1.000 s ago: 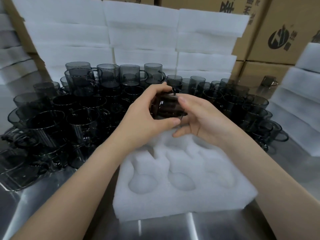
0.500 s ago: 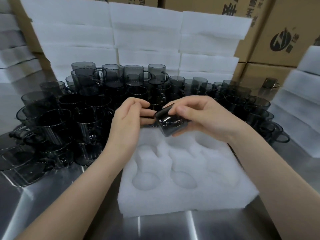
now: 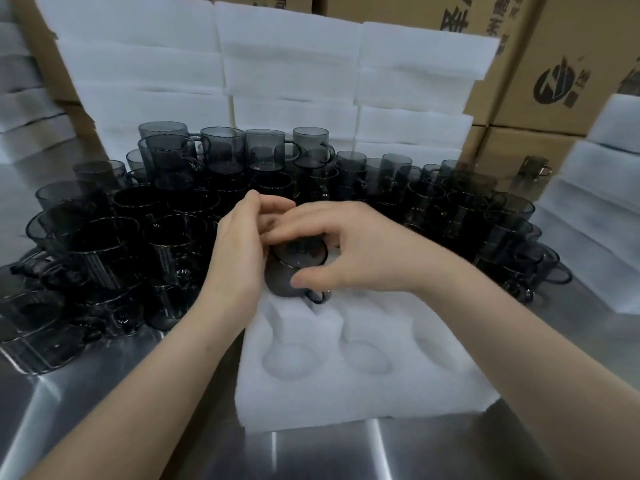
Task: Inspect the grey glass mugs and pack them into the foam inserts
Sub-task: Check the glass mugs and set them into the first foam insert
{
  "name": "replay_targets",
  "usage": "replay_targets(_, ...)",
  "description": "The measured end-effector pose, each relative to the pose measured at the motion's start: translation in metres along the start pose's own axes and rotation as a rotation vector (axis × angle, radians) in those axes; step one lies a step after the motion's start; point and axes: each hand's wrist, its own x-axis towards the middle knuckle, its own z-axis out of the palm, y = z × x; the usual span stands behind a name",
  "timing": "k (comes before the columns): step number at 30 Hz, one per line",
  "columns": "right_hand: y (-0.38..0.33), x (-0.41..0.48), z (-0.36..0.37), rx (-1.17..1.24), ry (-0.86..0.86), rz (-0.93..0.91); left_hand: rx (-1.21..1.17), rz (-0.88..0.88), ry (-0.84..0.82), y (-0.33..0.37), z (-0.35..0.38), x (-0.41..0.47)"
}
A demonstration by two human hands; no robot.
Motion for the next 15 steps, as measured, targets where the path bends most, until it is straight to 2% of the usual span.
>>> replay_targets(10, 0.016, 0.001, 0.005, 0.081, -0.023, 0.012, 0.037, 0.006, -0.020, -0.002, -0.001, 0.002)
replay_targets(15, 0.014, 0.002, 0.011, -0.083, -0.070, -0.073, 0.002, 0.003, -0.026, -0.001, 0.001, 0.003)
